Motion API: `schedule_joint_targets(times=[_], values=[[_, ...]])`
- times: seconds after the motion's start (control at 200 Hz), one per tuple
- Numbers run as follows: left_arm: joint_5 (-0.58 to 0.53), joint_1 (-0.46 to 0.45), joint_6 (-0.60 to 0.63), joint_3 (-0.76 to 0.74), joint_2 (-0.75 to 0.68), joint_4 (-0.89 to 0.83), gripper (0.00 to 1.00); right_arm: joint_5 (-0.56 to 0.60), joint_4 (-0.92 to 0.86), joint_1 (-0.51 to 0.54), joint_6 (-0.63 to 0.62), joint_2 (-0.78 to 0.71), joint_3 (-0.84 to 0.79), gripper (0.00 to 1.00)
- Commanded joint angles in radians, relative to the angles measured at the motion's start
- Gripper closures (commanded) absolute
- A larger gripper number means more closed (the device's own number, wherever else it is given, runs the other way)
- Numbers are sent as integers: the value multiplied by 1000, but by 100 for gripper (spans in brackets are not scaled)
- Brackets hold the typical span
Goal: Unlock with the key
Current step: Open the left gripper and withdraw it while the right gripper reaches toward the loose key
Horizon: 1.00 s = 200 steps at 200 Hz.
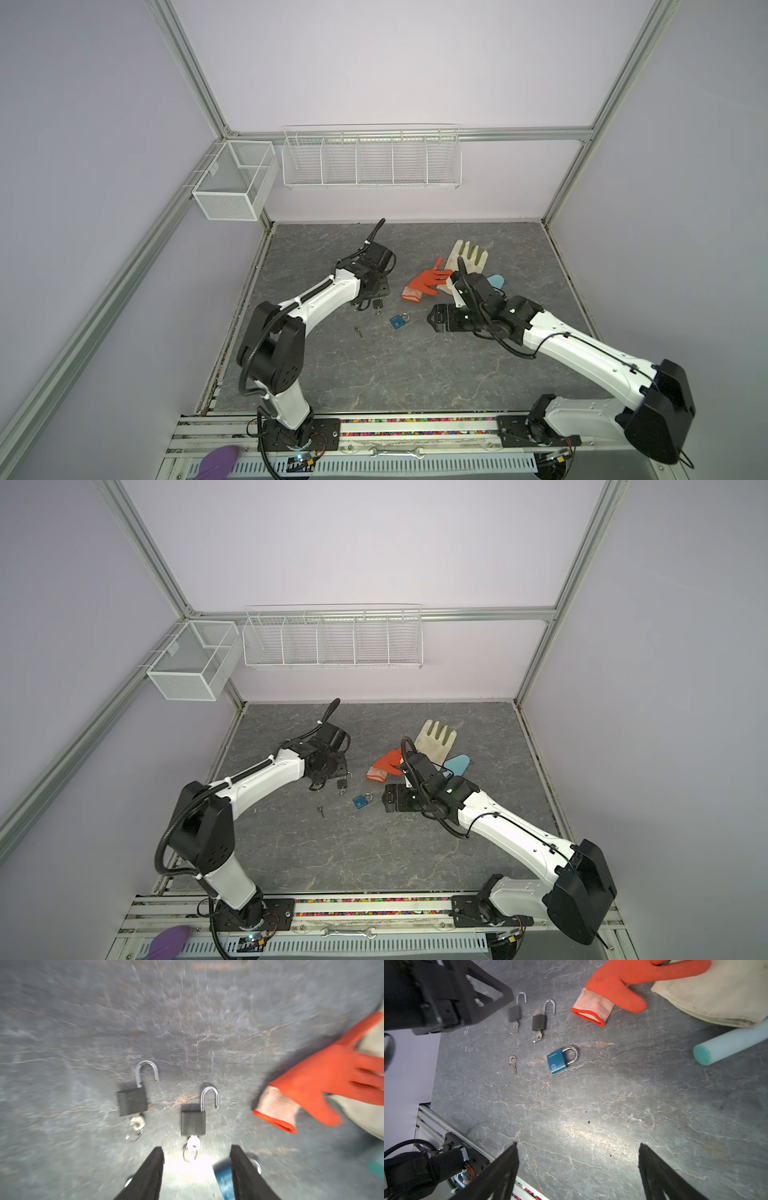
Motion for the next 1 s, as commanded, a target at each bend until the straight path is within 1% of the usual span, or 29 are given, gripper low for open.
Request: schedule_joint_targets(times=[0.0, 0.16, 0.22, 0.27, 0.34, 0.455, 0.535, 0.585, 0.625, 0.67, 0.775, 0.94, 0.995], values=[[-63, 13, -1, -68, -91, -51, 48, 1, 3, 44, 28, 55, 42, 6], [-101, 21, 1, -161, -257, -79, 48, 14, 63, 114, 132, 187, 128, 0], [-124, 29, -6, -193, -324, -95, 49, 16, 91, 138, 181, 245, 166, 5], [-141, 36, -10, -226, -383, -98, 48, 25, 114, 161, 206, 303, 206, 13], [-171, 45, -27, -274, -467, -95, 49, 51, 119, 190, 231, 373, 266, 17], [-185, 63, -41, -335, -594, -100, 49, 67, 134, 224, 268, 498, 366, 26], [-207, 72, -51, -362, -662, -117, 49, 91, 137, 246, 295, 569, 424, 29], [-213, 77, -56, -373, -693, -130, 49, 110, 138, 261, 307, 612, 456, 32], [-218, 80, -61, -375, -709, -148, 49, 109, 132, 268, 326, 647, 483, 31], [-226, 82, -64, -377, -727, -165, 49, 101, 139, 273, 336, 683, 507, 32], [-242, 82, -71, -389, -762, -189, 49, 113, 140, 287, 351, 757, 565, 43], [-261, 83, -90, -403, -806, -215, 49, 106, 122, 300, 370, 854, 643, 44], [-263, 83, -96, -413, -820, -212, 49, 103, 127, 302, 370, 877, 664, 47]])
